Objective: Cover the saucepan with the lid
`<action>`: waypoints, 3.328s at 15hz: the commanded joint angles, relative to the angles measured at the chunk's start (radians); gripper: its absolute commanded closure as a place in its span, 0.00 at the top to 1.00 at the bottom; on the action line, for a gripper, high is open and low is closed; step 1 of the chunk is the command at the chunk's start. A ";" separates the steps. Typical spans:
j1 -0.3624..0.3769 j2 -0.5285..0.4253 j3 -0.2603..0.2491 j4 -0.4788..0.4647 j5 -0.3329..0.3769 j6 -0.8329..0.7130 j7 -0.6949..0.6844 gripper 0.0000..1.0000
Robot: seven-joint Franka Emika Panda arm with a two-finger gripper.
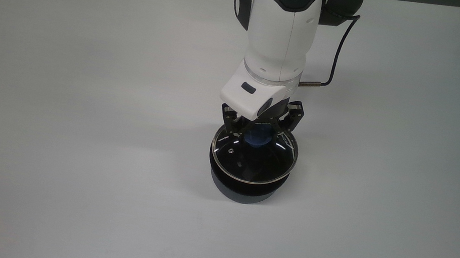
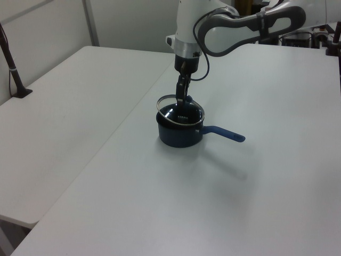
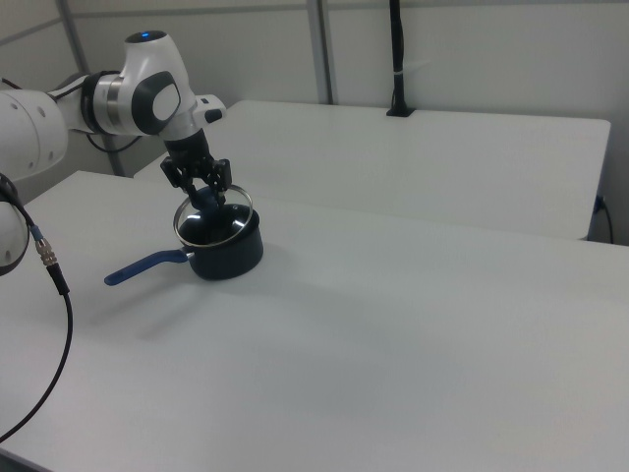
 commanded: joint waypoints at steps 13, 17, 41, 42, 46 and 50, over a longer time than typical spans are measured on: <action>0.006 0.047 0.000 0.029 0.022 0.027 0.012 0.10; 0.005 0.059 0.000 0.026 0.022 0.060 0.021 0.10; 0.008 0.034 -0.003 0.012 0.013 0.005 0.053 1.00; 0.006 0.007 -0.003 -0.012 0.013 -0.009 0.053 1.00; -0.001 -0.050 -0.003 -0.031 0.011 -0.090 0.053 1.00; -0.017 -0.207 -0.004 -0.144 -0.028 -0.196 0.055 1.00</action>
